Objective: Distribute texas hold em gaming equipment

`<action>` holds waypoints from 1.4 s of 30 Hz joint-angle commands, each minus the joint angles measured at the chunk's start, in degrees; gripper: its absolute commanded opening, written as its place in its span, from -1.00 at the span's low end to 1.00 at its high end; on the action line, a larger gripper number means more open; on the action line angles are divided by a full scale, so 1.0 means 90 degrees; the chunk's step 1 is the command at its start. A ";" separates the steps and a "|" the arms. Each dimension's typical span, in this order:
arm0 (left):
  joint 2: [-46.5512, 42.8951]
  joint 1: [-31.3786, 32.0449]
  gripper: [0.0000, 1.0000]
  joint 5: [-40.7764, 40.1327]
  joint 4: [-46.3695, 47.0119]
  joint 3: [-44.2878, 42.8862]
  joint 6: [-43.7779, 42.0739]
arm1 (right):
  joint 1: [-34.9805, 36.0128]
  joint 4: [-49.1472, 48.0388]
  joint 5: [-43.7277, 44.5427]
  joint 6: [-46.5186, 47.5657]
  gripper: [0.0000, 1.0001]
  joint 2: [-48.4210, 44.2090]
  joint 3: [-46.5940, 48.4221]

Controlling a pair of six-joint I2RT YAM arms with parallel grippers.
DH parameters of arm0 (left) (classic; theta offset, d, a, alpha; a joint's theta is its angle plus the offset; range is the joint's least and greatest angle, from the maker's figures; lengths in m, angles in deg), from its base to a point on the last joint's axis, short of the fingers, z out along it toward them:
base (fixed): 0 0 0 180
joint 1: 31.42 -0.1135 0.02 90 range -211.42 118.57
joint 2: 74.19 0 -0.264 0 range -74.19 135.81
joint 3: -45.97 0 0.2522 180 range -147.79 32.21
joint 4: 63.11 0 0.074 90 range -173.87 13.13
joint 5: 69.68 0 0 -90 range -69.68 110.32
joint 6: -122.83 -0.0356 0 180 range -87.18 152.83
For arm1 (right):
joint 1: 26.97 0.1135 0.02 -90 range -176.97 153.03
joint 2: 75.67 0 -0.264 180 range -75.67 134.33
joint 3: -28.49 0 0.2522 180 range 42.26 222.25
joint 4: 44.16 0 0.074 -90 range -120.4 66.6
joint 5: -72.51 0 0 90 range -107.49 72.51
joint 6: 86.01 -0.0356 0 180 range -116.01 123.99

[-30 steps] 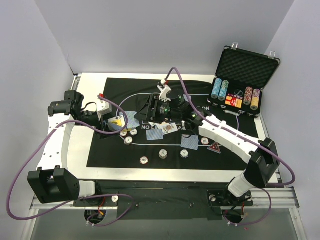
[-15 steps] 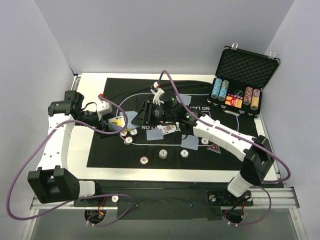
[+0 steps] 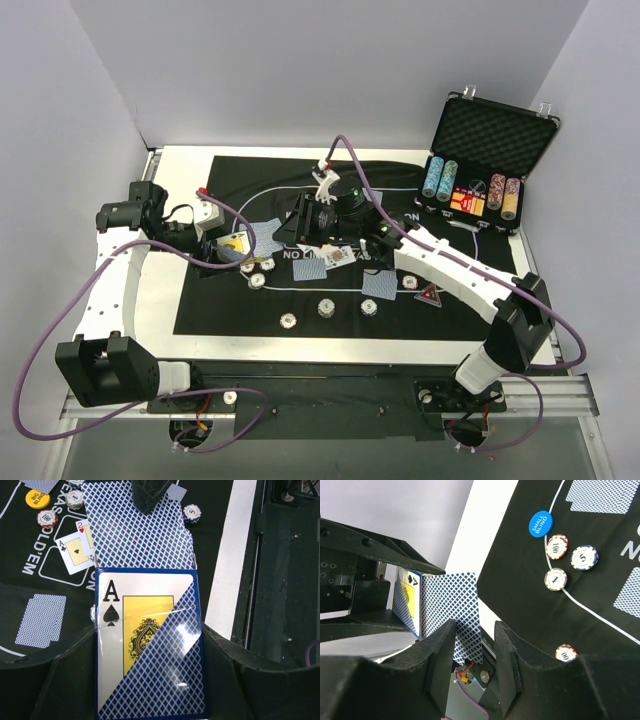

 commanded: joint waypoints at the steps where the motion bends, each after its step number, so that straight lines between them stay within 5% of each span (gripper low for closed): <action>1: -0.0154 -0.0045 -1.00 0.0573 -0.1580 -0.0221 -0.0063 | -0.0069 0.0071 0.0137 0.0149 -0.36 -0.0326 -0.0069; 8: -0.0155 -0.0045 -1.00 0.0544 -0.1580 -0.0212 -0.0043 | -0.0079 0.0071 0.0147 0.0129 -0.52 -0.0385 -0.0069; 11: -0.0174 -0.0036 -1.00 0.0544 -0.1580 -0.0202 -0.0053 | -0.0118 0.0051 0.0137 0.0081 -0.82 -0.0414 -0.0088; 15: -0.0174 -0.0045 -1.00 0.0534 -0.1580 -0.0182 -0.0043 | -0.0167 0.0041 0.0108 0.0061 -0.97 -0.0512 -0.0117; 31: -0.0174 -0.0036 -1.00 0.0563 -0.1580 -0.0231 -0.0023 | -0.0255 0.0237 -0.0028 0.0256 -0.98 -0.0737 -0.0020; 42: -0.0096 -0.0075 -1.00 0.0788 -0.1580 -0.0055 -0.0238 | -0.0284 -0.0543 -0.0624 -0.0309 -0.98 -0.0971 0.0078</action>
